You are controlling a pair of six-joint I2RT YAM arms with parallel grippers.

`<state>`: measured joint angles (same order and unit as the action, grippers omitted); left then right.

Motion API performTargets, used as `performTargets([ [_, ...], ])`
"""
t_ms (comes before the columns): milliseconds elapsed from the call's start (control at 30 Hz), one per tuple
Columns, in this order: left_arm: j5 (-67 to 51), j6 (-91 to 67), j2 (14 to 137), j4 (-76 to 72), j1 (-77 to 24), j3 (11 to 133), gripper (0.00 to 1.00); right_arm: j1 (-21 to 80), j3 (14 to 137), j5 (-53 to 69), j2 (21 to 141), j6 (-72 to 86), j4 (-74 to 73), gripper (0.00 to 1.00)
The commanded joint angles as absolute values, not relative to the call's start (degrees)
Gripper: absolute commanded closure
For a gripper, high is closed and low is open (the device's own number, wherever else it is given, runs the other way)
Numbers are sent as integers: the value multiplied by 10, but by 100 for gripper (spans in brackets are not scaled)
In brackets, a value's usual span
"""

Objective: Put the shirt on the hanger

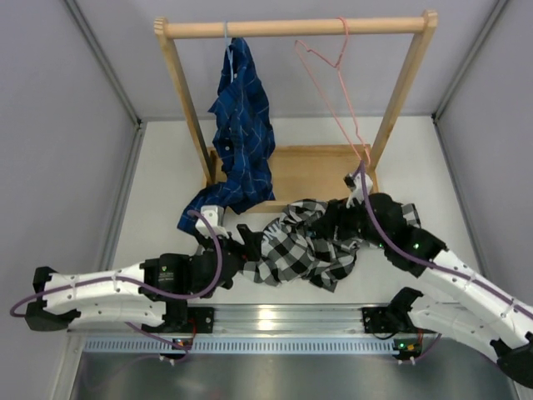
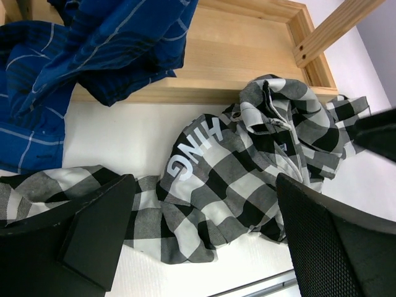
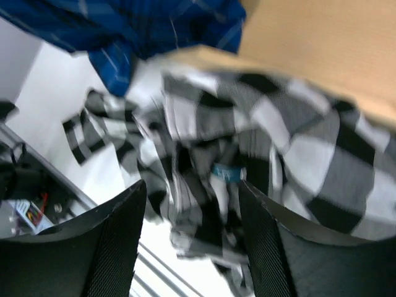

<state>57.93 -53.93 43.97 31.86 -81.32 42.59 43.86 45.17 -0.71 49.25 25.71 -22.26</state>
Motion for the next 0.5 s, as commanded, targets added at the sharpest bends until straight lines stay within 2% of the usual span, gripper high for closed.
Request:
performTargets([
  [0,584,-538,432,340,-811,424,2,442,360,-12,461,314,-201,46],
  [200,563,-513,459,339,-811,439,2,430,344,-4,511,264,-177,55],
  [467,529,-476,511,339,-811,468,2,395,404,2,626,196,-161,59],
])
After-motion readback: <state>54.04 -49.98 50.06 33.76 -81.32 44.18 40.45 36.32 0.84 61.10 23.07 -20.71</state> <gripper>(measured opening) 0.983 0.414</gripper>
